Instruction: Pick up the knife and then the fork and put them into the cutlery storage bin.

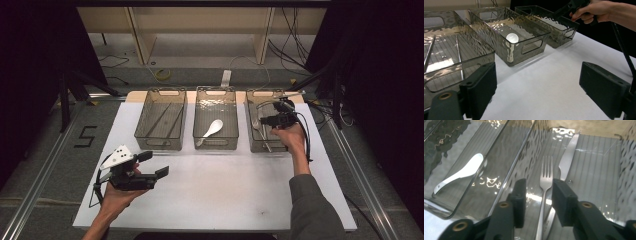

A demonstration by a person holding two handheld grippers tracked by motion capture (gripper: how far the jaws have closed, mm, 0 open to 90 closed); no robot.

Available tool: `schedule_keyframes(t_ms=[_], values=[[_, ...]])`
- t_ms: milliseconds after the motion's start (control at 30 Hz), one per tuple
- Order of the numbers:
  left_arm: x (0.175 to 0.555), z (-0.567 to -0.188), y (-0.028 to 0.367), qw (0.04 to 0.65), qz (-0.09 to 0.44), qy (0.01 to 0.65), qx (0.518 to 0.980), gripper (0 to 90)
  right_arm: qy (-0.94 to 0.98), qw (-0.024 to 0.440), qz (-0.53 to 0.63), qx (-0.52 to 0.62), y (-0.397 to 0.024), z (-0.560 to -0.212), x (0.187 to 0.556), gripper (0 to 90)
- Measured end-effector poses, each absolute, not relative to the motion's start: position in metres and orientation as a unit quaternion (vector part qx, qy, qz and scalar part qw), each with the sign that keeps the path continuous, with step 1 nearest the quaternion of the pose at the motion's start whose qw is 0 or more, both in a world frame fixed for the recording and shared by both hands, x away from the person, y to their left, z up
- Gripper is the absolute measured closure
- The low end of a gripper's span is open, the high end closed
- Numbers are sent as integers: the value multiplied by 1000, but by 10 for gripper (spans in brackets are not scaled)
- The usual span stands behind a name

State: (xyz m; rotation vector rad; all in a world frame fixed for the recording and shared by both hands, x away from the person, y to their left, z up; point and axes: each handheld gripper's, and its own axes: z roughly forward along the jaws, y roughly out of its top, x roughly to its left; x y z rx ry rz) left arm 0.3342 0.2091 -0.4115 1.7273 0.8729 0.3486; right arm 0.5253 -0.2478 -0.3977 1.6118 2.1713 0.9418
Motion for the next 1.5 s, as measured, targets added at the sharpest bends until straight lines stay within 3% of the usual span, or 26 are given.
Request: schedule_keyframes(t_ms=[333, 533, 1000, 1500], values=[[334, -412, 209, 554, 148, 370, 731, 138, 761, 143, 357, 522, -245, -378, 504, 459], [335, -411, 210, 555, 145, 371, 730, 138, 764, 149, 386, 495, -237, -372, 484, 404], [335, -412, 210, 554, 143, 373, 730, 138, 763, 148, 463, 427, -208, -373, 421, 352], [336, -412, 208, 553, 140, 372, 732, 138, 757, 135, 499, 400, -201, -390, 391, 323]])
